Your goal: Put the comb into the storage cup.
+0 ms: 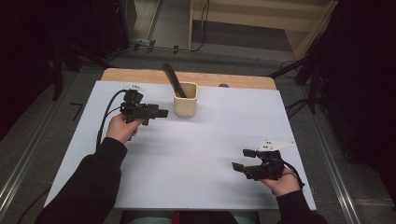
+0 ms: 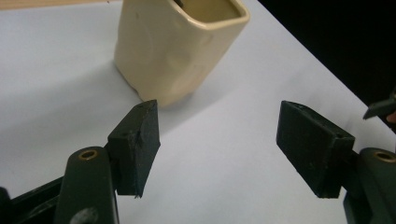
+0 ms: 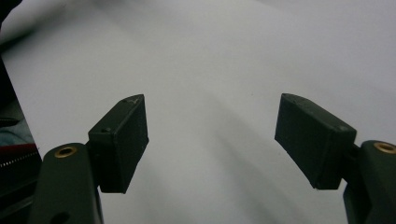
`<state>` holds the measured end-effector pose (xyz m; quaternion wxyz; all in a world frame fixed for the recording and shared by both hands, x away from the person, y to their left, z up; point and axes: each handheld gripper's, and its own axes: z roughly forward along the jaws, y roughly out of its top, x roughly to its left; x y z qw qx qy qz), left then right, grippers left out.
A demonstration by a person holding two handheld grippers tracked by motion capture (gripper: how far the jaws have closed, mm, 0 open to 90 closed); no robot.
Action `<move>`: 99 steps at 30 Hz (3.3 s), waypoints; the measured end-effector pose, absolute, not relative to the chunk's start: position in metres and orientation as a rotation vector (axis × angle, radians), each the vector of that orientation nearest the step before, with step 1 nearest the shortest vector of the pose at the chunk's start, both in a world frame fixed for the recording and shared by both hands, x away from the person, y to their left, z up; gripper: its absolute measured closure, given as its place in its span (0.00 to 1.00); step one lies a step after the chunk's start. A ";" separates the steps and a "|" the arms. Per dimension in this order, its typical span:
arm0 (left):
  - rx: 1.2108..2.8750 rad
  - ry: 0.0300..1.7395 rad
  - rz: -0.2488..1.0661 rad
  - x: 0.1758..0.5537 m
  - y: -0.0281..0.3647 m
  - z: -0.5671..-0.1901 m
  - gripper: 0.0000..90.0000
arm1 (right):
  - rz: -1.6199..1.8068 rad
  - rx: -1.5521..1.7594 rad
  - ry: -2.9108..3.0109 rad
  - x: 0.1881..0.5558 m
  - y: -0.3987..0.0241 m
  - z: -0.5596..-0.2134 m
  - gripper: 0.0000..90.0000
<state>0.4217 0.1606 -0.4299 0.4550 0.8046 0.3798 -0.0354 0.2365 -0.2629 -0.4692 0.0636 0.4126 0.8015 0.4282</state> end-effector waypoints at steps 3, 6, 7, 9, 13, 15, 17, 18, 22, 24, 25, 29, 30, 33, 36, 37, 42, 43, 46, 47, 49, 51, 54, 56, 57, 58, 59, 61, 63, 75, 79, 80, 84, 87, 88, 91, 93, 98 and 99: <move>1.968 0.929 -0.107 0.416 0.161 -0.430 0.34 | 1.293 1.261 2.417 0.238 -0.264 -0.470 0.26; 1.970 0.912 -0.112 0.410 0.161 -0.430 0.34 | 1.296 1.265 2.418 0.240 -0.265 -0.471 0.26; 1.973 0.907 -0.112 0.407 0.161 -0.430 0.34 | 1.299 1.268 2.417 0.240 -0.265 -0.471 0.26; 1.972 0.900 -0.114 0.403 0.161 -0.429 0.34 | 1.297 1.266 2.417 0.241 -0.265 -0.471 0.26; 1.967 0.892 -0.126 0.396 0.162 -0.427 0.34 | 1.298 1.271 2.423 0.242 -0.264 -0.472 0.26; 1.960 0.892 -0.137 0.394 0.163 -0.427 0.34 | 1.301 1.265 2.425 0.243 -0.263 -0.472 0.26; 1.946 0.898 -0.150 0.391 0.165 -0.427 0.34 | 1.299 1.266 2.424 0.243 -0.263 -0.471 0.26; 1.938 0.896 -0.155 0.390 0.166 -0.428 0.34 | 1.302 1.267 2.423 0.244 -0.263 -0.471 0.26; 1.940 0.892 -0.160 0.383 0.169 -0.428 0.34 | 1.305 1.261 2.425 0.245 -0.262 -0.471 0.26; 1.940 0.890 -0.159 0.378 0.171 -0.428 0.34 | 1.304 1.256 2.429 0.245 -0.262 -0.471 0.26; 1.941 0.891 -0.162 0.376 0.172 -0.428 0.34 | 1.305 1.255 2.430 0.245 -0.261 -0.471 0.26; 1.952 0.884 -0.145 0.369 0.174 -0.429 0.34 | 1.309 1.256 2.428 0.246 -0.261 -0.471 0.26; 1.954 0.883 -0.138 0.368 0.174 -0.430 0.34 | 1.309 1.256 2.428 0.246 -0.260 -0.471 0.26; 1.967 0.891 -0.146 0.364 0.175 -0.433 0.34 | 1.309 1.255 2.427 0.246 -0.260 -0.470 0.26; 1.969 0.892 -0.150 0.359 0.177 -0.435 0.34 | 1.309 1.252 2.428 0.247 -0.260 -0.470 0.26; 1.969 0.897 -0.152 0.358 0.177 -0.435 0.34 | 1.308 1.252 2.429 0.247 -0.260 -0.470 0.26; 1.979 0.906 -0.150 0.353 0.179 -0.438 0.34 | 1.308 1.251 2.426 0.247 -0.260 -0.471 0.26; 1.985 0.904 -0.150 0.352 0.180 -0.438 0.34 | 1.309 1.253 2.426 0.247 -0.260 -0.471 0.26; 1.988 0.902 -0.154 0.349 0.180 -0.439 0.34 | 1.309 1.254 2.425 0.247 -0.260 -0.471 0.26; 1.990 0.901 -0.157 0.348 0.180 -0.439 0.34 | 1.308 1.257 2.426 0.247 -0.260 -0.471 0.26; 1.994 0.898 -0.163 0.345 0.181 -0.440 0.34 | 1.309 1.258 2.425 0.247 -0.260 -0.471 0.25; 2.006 0.897 -0.166 0.343 0.181 -0.441 0.34 | 1.310 1.259 2.422 0.247 -0.260 -0.471 0.25; 2.019 0.894 -0.174 0.338 0.182 -0.443 0.34 | 1.309 1.260 2.423 0.247 -0.260 -0.471 0.25; 2.026 0.890 -0.178 0.336 0.183 -0.445 0.34 | 1.308 1.259 2.422 0.247 -0.260 -0.471 0.25; 2.028 0.891 -0.172 0.334 0.183 -0.445 0.34 | 1.308 1.259 2.424 0.247 -0.260 -0.471 0.25; 2.031 0.891 -0.171 0.333 0.183 -0.446 0.34 | 1.308 1.258 2.424 0.247 -0.260 -0.472 0.25; 2.036 0.891 -0.170 0.332 0.183 -0.446 0.34 | 1.307 1.259 2.423 0.247 -0.260 -0.472 0.25; 2.041 0.892 -0.162 0.329 0.184 -0.446 0.34 | 1.310 1.260 2.423 0.248 -0.260 -0.472 0.25; 2.038 0.891 -0.170 0.327 0.185 -0.446 0.34 | 1.310 1.263 2.423 0.248 -0.260 -0.472 0.25; 2.056 0.899 -0.165 0.312 0.195 -0.450 0.34 | 1.305 1.284 2.422 0.249 -0.261 -0.474 0.25; 2.053 0.905 -0.158 0.308 0.199 -0.450 0.34 | 1.301 1.285 2.424 0.249 -0.261 -0.474 0.25; 2.052 0.903 -0.158 0.307 0.199 -0.451 0.34 | 1.301 1.283 2.425 0.249 -0.261 -0.475 0.25; 2.069 0.902 -0.145 0.303 0.200 -0.451 0.34 | 1.302 1.286 2.422 0.249 -0.261 -0.475 0.25; 2.086 0.899 -0.126 0.300 0.201 -0.451 0.34 | 1.296 1.296 2.421 0.250 -0.262 -0.476 0.25; 2.088 0.899 -0.127 0.299 0.202 -0.451 0.34 | 1.300 1.296 2.422 0.250 -0.262 -0.476 0.25; 2.089 0.905 -0.125 0.298 0.204 -0.450 0.34 | 1.299 1.299 2.422 0.250 -0.263 -0.477 0.25; 2.091 0.909 -0.122 0.297 0.206 -0.451 0.34 | 1.301 1.298 2.423 0.250 -0.262 -0.477 0.25; 2.099 0.916 -0.109 0.294 0.211 -0.451 0.34 | 1.301 1.297 2.424 0.251 -0.262 -0.477 0.25; 2.092 0.923 -0.109 0.293 0.211 -0.451 0.34 | 1.300 1.296 2.424 0.251 -0.262 -0.477 0.25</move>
